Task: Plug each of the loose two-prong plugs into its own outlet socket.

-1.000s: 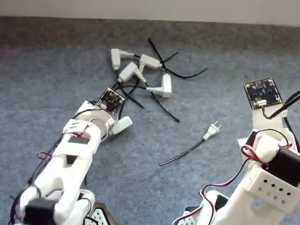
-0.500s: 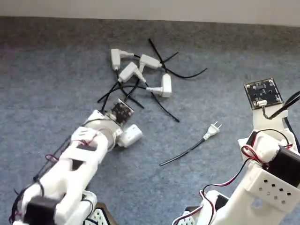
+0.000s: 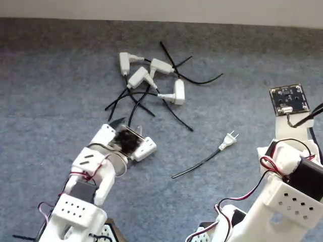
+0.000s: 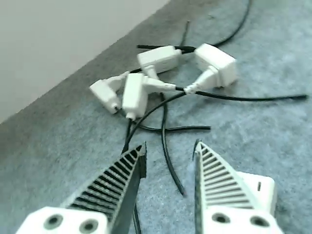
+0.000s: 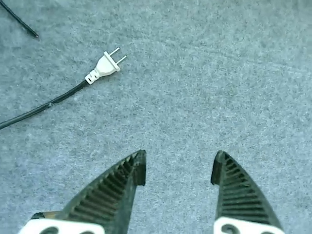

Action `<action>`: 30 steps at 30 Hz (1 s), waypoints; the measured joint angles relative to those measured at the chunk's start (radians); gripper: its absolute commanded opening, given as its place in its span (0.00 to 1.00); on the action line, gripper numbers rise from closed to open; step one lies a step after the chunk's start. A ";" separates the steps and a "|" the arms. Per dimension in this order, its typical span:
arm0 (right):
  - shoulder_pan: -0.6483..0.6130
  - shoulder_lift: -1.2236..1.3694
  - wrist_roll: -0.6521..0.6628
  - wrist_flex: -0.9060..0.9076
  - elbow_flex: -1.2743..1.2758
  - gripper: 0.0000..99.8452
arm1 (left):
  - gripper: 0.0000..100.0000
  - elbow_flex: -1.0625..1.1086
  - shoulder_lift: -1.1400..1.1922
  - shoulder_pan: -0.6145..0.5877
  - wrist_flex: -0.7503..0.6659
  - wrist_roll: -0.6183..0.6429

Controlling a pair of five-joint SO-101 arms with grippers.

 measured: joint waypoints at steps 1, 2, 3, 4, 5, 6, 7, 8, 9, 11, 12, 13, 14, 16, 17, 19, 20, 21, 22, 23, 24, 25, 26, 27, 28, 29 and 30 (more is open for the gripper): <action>-0.018 0.000 -0.020 0.000 0.000 0.22 | 0.16 0.015 -0.043 -0.029 0.017 0.064; -0.043 0.000 -0.041 0.000 0.000 0.22 | 0.16 0.037 -0.083 -0.058 0.021 0.130; -0.068 0.000 -0.064 0.000 0.000 0.22 | 0.16 0.061 -0.120 -0.086 0.023 0.190; -0.094 0.000 -0.094 0.000 0.000 0.22 | 0.16 0.078 -0.150 -0.109 0.025 0.239; -0.121 0.000 -0.124 0.000 0.000 0.22 | 0.16 0.081 -0.180 -0.133 0.026 0.273; -0.150 0.000 -0.158 0.000 0.000 0.22 | 0.16 0.083 -0.207 -0.153 0.034 0.295; -0.178 0.000 -0.193 0.000 0.000 0.22 | 0.16 0.083 -0.221 -0.169 0.046 0.305; -0.209 0.000 -0.230 0.000 0.000 0.22 | 0.16 0.083 -0.235 -0.178 0.064 0.315; -0.239 0.000 -0.270 0.000 0.000 0.22 | 0.16 0.083 -0.244 -0.184 0.077 0.319; -0.301 0.000 -0.347 0.000 0.000 0.22 | 0.16 0.083 -0.250 -0.187 0.092 0.327; -0.334 0.003 -0.393 0.000 0.000 0.22 | 0.16 0.083 -0.250 -0.184 0.092 0.327; -0.362 0.012 -0.439 0.000 0.000 0.22 | 0.16 0.083 -0.250 -0.184 0.092 0.327; -0.382 0.031 -0.486 0.000 0.000 0.22 | 0.16 0.083 -0.250 -0.184 0.092 0.327; -0.402 0.095 -0.572 0.000 0.000 0.22 | 0.16 0.083 -0.250 -0.184 0.092 0.327; -0.407 0.150 -0.606 0.000 -0.002 0.22 | 0.16 0.083 -0.250 -0.184 0.092 0.327; -0.410 0.265 -0.655 0.000 -0.011 0.22 | 0.16 0.083 -0.250 -0.184 0.092 0.327; -0.408 0.328 -0.671 0.000 -0.023 0.22 | 0.16 0.083 -0.250 -0.184 0.092 0.327; -0.407 0.393 -0.680 0.000 -0.041 0.22 | 0.16 0.083 -0.250 -0.184 0.092 0.327; -0.407 0.453 -0.686 0.000 -0.064 0.22 | 0.16 0.083 -0.250 -0.184 0.092 0.327; -0.408 0.511 -0.690 0.000 -0.084 0.22 | 0.16 0.083 -0.250 -0.184 0.092 0.327; -0.410 0.557 -0.692 -0.003 -0.107 0.22 | 0.16 0.083 -0.250 -0.184 0.092 0.327; -0.411 0.597 -0.694 -0.008 -0.126 0.22 | 0.16 0.083 -0.250 -0.184 0.092 0.327; -0.411 0.629 -0.704 -0.020 -0.143 0.22 | 0.16 0.083 -0.250 -0.184 0.092 0.327; -0.414 0.658 -0.723 -0.029 -0.155 0.22 | 0.16 0.083 -0.250 -0.184 0.092 0.327; -0.414 0.686 -0.746 -0.044 -0.164 0.22 | 0.16 0.083 -0.250 -0.184 0.092 0.327; -0.414 0.710 -0.767 -0.066 -0.166 0.22 | 0.16 0.083 -0.250 -0.184 0.092 0.327; -0.414 0.736 -0.783 -0.089 -0.166 0.22 | 0.16 0.083 -0.250 -0.184 0.092 0.327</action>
